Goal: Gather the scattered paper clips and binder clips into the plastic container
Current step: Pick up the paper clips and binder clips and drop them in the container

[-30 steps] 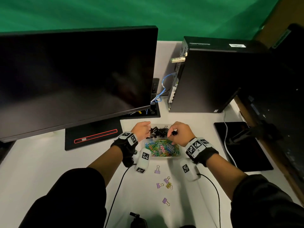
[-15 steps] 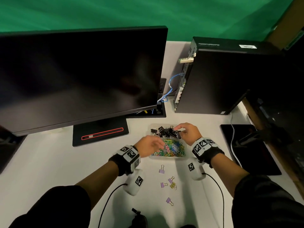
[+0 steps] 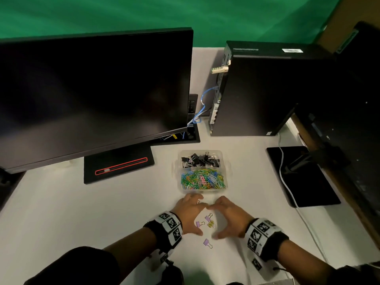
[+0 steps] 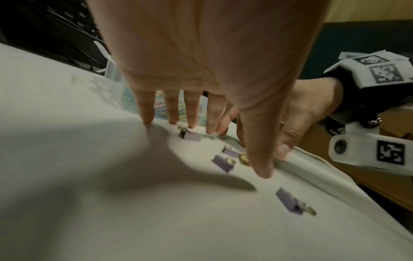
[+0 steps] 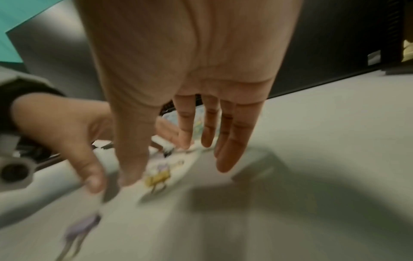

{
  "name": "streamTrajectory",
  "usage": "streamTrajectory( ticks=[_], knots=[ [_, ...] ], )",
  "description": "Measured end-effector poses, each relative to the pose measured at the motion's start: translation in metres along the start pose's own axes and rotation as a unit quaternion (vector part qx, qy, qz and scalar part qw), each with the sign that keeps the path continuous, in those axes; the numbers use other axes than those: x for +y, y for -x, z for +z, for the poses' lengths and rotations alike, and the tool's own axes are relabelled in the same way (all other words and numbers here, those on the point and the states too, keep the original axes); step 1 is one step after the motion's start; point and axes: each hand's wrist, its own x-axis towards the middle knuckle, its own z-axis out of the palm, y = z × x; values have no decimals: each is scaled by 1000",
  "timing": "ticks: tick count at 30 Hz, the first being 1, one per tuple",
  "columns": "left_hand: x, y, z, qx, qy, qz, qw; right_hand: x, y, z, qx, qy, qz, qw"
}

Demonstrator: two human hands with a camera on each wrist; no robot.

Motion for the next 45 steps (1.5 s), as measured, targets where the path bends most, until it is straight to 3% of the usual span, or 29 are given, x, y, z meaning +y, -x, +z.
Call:
streamTrajectory(
  ticks=[4,8,12,21,31,38,45],
  knots=[
    [2,5,8,56,11,-35,998,-3,10,31,32,-19,-20,999],
    [5,8,16,58,76,-30,995,-4,16,53,69,-24,-31,997],
    [9,9,16,45,55,-25,997,-7,15,53,92,-52,-36,994],
    [4,16,1,-11,44,-54,997,-12,9,39,64,-47,-22,997],
    [-4,27,-2,6,76,-37,996,-21,-5,3,36,-26,2,999],
    [-17,24,-31,86,188,-70,976,-36,-33,-68,125,-90,11,988],
    [-26,-9,-92,203,292,-119,927,-42,-76,-109,217,-111,94,965]
  ],
)
